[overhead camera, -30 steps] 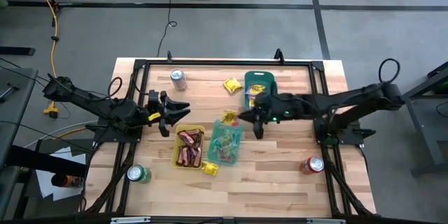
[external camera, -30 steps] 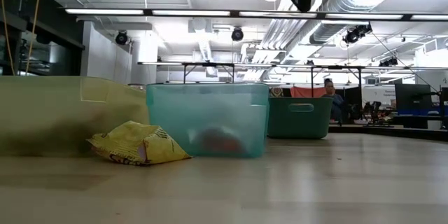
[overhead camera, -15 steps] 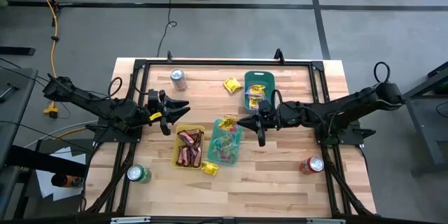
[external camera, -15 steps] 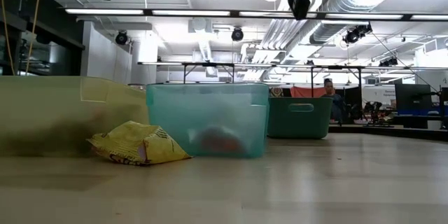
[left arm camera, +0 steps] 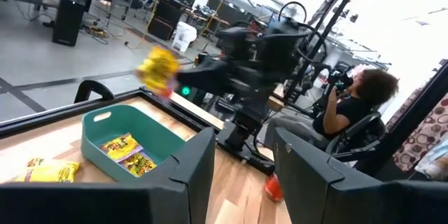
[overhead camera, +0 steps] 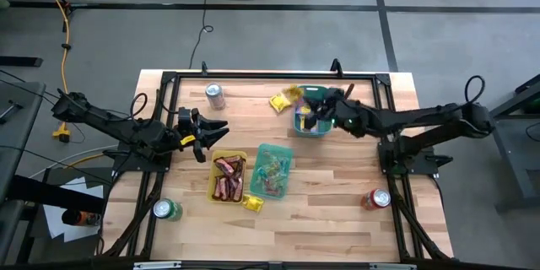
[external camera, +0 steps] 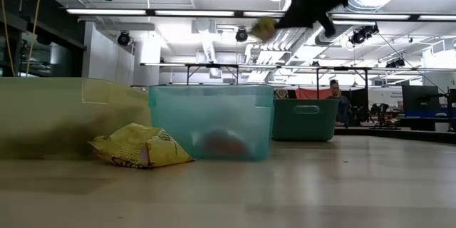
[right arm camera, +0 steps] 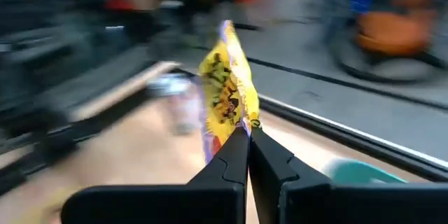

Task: Sort candy
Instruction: Put the yellow candy into the blue bin

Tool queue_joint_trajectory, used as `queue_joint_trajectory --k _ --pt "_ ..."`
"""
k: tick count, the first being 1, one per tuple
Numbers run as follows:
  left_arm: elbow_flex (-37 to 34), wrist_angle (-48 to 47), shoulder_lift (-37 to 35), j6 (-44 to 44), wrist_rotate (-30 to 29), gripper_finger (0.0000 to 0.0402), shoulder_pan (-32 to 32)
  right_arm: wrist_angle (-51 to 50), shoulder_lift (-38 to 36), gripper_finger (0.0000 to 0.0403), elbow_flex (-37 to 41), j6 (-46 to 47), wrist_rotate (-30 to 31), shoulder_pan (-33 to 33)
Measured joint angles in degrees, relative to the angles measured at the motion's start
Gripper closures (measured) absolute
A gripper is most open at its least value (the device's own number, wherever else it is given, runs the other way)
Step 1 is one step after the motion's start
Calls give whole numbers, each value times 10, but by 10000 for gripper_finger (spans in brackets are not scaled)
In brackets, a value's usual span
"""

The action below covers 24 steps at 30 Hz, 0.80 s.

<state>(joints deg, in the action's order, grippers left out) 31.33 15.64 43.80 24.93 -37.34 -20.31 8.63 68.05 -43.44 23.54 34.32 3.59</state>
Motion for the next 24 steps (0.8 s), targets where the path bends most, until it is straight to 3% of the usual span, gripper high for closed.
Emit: queue_joint_trajectory --k 5,8,11,15,18,24 --pt "0 0 0 5 0 271 0 -130 4 403 0 101 45 62" --pt "0 0 0 5 0 271 0 -212 6 403 0 175 42 91" --pt "0 -3 0 5 0 271 0 -263 9 403 0 252 3 112" --pt "0 -9 0 5 0 271 0 -276 17 396 0 270 -70 130" --pt "0 -11 0 5 0 271 0 -267 23 363 0 265 -108 134" --pt "0 -13 0 5 0 271 0 -271 22 251 0 241 -129 132"
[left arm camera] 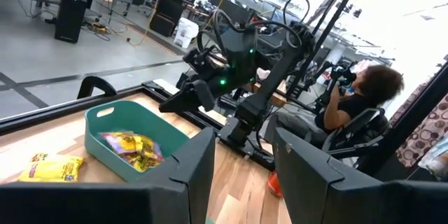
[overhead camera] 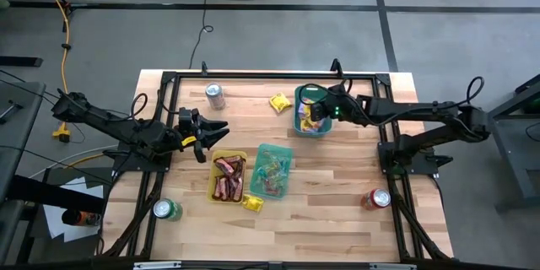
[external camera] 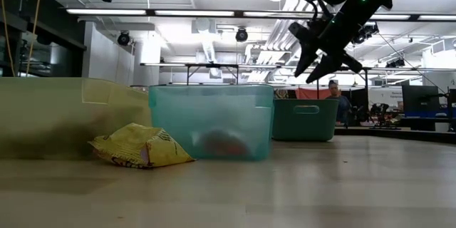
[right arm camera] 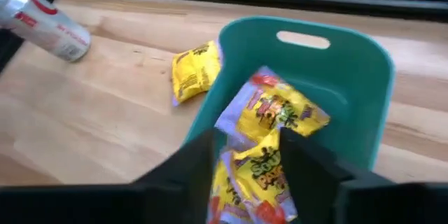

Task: Sort candy
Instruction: Put the yellow candy into the blue bin

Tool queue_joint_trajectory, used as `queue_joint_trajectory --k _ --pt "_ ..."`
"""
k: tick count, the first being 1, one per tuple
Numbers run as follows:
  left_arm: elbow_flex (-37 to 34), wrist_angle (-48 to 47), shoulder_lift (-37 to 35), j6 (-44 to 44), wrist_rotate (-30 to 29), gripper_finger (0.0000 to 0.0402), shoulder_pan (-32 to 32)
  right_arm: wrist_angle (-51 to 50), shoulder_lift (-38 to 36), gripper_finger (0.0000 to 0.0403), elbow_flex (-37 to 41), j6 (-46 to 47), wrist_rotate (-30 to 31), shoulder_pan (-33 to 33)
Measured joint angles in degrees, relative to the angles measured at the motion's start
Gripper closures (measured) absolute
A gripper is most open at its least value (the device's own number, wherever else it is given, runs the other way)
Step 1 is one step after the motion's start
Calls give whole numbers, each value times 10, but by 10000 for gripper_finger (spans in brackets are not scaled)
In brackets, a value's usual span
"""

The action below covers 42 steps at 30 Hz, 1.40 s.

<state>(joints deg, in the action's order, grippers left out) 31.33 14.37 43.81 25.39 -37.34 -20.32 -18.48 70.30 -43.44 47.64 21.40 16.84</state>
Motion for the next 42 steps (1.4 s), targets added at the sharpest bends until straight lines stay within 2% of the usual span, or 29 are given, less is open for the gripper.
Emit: queue_joint_trajectory --k 6,10,13,19,22,26,29,35,42 --pt "0 0 0 0 0 271 0 35 -5 169 -23 -2 -60 0" --pt "0 0 0 0 0 271 0 82 4 153 -80 -43 -90 -2" --pt "0 0 0 0 0 271 0 40 43 151 -167 -74 -76 -5" --pt "0 0 0 -6 0 271 0 -153 217 151 -417 -125 -64 3" --pt "0 0 0 -15 0 271 0 -241 318 151 -538 -144 -82 17" --pt "0 0 0 -15 0 271 0 -348 444 151 -672 -165 -114 34" --pt "0 0 0 -15 0 271 0 -420 521 151 -743 -176 -119 42" --pt "0 0 0 -15 0 271 0 -489 628 151 -801 -173 -134 54" --pt "0 0 0 -15 0 271 0 -490 676 151 -803 -129 -155 62"
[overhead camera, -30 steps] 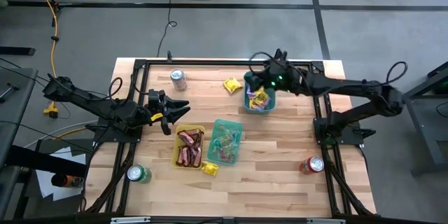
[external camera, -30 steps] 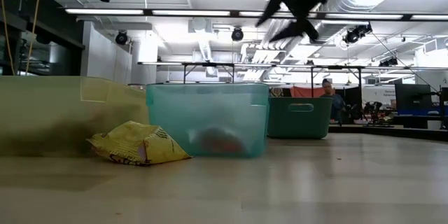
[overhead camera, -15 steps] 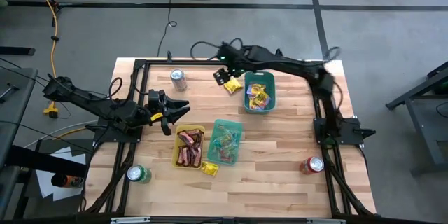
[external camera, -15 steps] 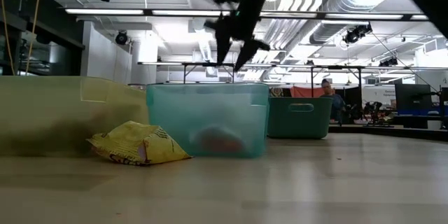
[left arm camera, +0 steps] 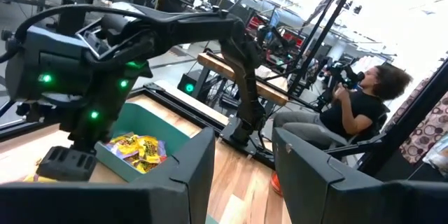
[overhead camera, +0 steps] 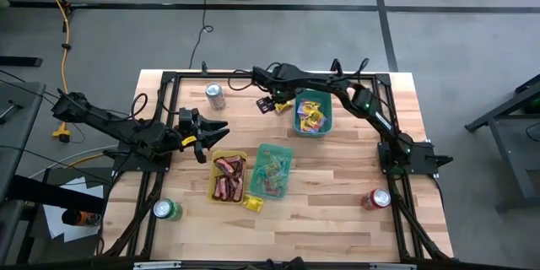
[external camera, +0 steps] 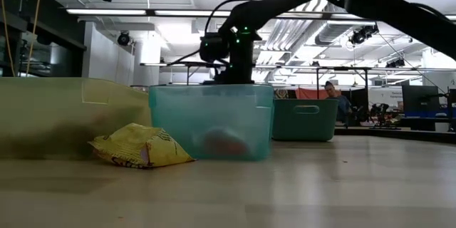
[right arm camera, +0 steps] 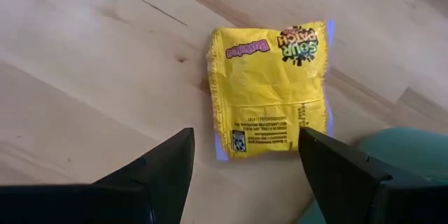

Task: Sort candy
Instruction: Put the yellow candy into the blue bin

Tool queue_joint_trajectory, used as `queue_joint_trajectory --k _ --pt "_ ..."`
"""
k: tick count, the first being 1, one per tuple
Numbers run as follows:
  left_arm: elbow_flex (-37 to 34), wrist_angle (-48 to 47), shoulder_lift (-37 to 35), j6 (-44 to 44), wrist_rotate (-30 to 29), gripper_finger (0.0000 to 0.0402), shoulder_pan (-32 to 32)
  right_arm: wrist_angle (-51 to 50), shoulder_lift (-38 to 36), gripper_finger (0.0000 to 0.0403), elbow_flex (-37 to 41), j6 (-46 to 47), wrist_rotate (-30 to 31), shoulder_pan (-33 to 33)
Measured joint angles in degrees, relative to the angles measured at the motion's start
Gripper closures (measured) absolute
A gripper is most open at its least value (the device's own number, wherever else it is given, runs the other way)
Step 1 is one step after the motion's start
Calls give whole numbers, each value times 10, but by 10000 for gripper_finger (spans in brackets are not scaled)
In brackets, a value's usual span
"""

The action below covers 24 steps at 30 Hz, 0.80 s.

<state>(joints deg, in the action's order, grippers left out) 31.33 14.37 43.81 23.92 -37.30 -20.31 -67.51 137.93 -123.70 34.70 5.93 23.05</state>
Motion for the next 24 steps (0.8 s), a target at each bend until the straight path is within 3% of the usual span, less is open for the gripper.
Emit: queue_joint_trajectory --k 19,24 --pt "0 -3 0 0 0 271 0 15 39 153 9 51 -13 8" --pt "0 -5 0 0 0 271 0 13 41 201 8 39 -17 3"
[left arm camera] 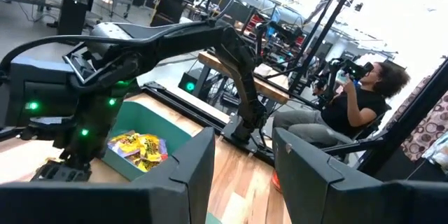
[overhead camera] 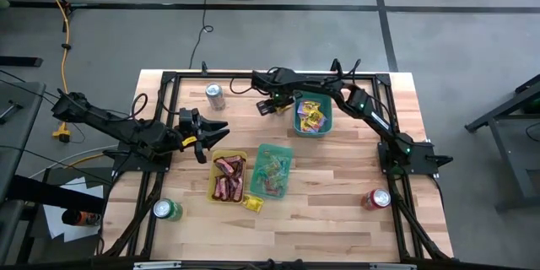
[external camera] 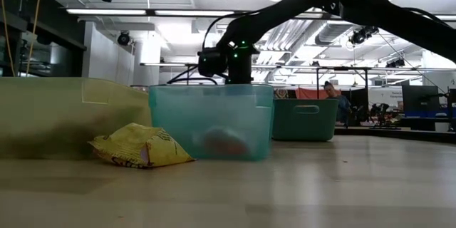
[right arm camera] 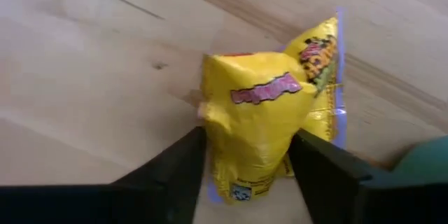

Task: Sort candy
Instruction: Put the yellow candy into the blue bin

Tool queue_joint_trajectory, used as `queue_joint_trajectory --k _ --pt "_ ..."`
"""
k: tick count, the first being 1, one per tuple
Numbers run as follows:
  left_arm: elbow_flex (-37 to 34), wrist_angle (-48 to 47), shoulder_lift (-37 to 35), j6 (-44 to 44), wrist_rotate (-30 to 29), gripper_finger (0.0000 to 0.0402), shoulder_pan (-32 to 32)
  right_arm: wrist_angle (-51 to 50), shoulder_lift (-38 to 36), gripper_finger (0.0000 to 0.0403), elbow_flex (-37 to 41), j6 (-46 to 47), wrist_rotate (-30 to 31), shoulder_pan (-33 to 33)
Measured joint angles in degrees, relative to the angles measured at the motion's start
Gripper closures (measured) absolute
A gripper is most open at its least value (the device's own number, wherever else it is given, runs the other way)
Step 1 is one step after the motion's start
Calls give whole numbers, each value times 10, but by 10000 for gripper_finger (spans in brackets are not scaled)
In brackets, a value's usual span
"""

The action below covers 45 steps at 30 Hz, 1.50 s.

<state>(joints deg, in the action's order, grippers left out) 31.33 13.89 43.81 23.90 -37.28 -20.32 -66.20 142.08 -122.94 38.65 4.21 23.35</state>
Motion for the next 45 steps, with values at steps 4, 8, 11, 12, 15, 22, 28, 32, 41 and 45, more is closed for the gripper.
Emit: queue_joint_trajectory --k 4,8,11,12,15,22,28,32,41,45 --pt "0 -4 0 0 0 271 0 -28 2 298 -8 -26 3 -3" --pt "0 -5 0 0 0 271 0 -39 1 386 -34 -87 21 -11" --pt "0 -6 0 0 0 271 0 -49 -8 377 -72 -117 43 -19" --pt "0 -6 0 0 0 271 0 -56 -12 377 -88 -123 48 -20" --pt "0 -7 0 -1 0 271 0 -61 -29 394 -121 -156 62 -25" --pt "0 -13 0 -1 0 271 0 -33 -126 399 -79 -211 88 -49" --pt "0 -21 0 0 0 271 0 -1 -198 400 -21 -265 93 -85" --pt "0 -20 0 0 0 271 0 79 -270 401 106 -270 92 -115" --pt "0 -18 0 0 0 271 0 395 -535 402 501 -152 28 -204" --pt "0 -18 0 0 0 271 0 592 -626 402 615 -131 42 -254"
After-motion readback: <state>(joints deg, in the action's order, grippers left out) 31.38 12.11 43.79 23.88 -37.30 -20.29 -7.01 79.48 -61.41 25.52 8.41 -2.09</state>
